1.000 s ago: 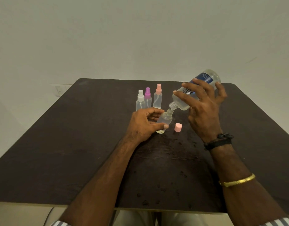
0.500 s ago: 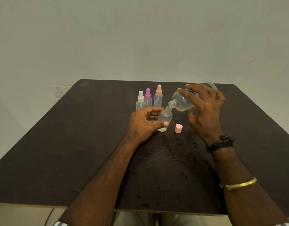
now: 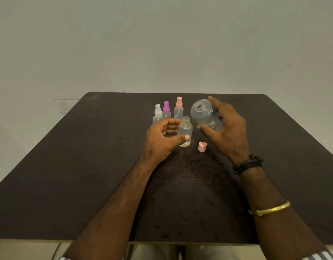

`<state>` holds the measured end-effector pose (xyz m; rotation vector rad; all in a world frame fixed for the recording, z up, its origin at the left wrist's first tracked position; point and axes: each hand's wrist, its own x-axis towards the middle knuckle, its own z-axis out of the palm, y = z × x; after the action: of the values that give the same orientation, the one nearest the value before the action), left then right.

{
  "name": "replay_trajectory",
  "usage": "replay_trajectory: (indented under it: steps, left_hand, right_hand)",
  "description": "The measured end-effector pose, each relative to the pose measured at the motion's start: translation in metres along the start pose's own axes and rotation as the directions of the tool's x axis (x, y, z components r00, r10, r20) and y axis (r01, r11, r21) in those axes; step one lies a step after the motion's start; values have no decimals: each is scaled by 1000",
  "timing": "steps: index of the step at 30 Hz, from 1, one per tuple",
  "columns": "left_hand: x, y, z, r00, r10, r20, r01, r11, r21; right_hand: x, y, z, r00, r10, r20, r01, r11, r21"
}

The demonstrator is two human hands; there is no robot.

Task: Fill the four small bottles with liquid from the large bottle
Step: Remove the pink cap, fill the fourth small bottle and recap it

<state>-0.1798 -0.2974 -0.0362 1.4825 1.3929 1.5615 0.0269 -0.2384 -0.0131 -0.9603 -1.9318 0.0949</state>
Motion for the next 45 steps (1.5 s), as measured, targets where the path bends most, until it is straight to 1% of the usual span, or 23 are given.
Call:
replay_trajectory:
  steps: [5,9,12,17,28,29,31,33,34,35,37,40,43,45]
  left_hand:
    - [1,0,0,1000,-6,-8,6,1000,26]
    - [1,-2,1,1000,-16,-11,16,999,44]
    - [1,-3,1,1000,-20,-5,20,998,56]
    - [0,-3,2,1000,-27,10,27,997,68]
    - [-1,-3,1,999,-24,21,22,997,70]
    - [-1,-3,1,999,-25,20,24,997,71]
    - [0,-3,1,1000,-25,9,24,998,66]
    - [0,-3,0,1000,-29,2,29,998,63]
    - [1,-3,0,999,-32,0,32,997,64]
    - [1,-3,0,999,-34,-2,34,997,67]
    - [2,-3,-1,999,-32,-2,32,997,71]
    - [2,-4,-1,1000,-23,-5,23,997,68]
    - [2,-5,-2,1000,-21,-6,22,997,70]
    - [2,-5,-3,1000,-23,-7,23,997,77]
  right_hand:
    - [-1,-6,2,985,173,-13,-171,980,104]
    - [-2,-8,4,970,240,-36,-234,964,126]
    - [-2,-7,6,962,271,-27,-265,955,134]
    - [-2,-2,10,954,300,-20,-297,950,100]
    - [-4,1,10,940,342,16,-342,937,63]
    - [-3,1,9,936,352,-12,-351,935,51]
    - [-1,0,5,931,337,-139,-334,941,45]
    - [2,-3,-3,920,263,-292,-256,965,64]
    - [2,-5,-7,915,219,-338,-208,976,69]
    - [3,-7,-10,919,173,-353,-160,985,68]
    - [2,-8,-10,951,82,-299,-70,996,50]
    - [0,-9,-6,994,-3,-113,2,1000,-10]
    - [0,-13,-6,997,-20,68,26,996,-80]
    - [-1,-13,-5,980,1,199,34,985,-170]
